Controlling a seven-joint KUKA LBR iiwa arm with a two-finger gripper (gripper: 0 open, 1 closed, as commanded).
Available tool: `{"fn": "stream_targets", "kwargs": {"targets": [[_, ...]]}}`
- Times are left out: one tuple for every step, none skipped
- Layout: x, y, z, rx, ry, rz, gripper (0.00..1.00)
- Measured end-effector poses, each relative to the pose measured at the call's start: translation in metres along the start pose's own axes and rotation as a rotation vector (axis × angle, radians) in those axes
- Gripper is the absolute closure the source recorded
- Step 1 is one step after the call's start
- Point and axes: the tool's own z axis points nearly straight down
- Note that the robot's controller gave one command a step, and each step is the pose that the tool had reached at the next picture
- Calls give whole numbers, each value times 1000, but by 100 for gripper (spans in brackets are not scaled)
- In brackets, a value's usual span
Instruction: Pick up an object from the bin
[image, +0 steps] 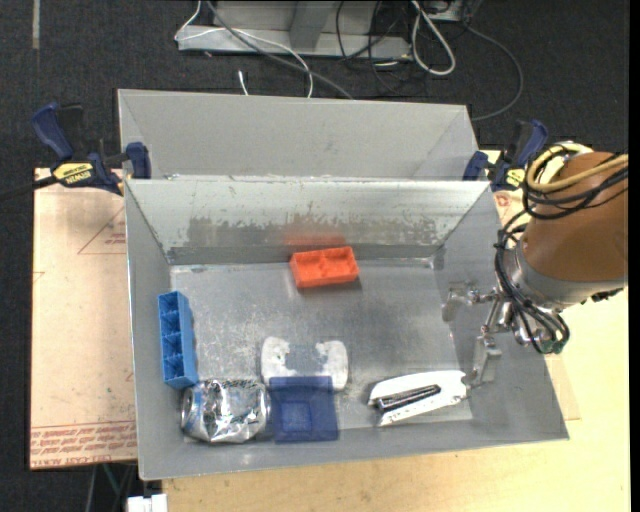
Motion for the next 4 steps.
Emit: {"fn": "stream_targets", "kwargs": {"targets": [[34,25,48,-3,5,-30,0],[33,24,47,0,-4,-7,0],[19,1,110,0,-11,-254,0],[3,2,110,1,-12,-214,100]]}}
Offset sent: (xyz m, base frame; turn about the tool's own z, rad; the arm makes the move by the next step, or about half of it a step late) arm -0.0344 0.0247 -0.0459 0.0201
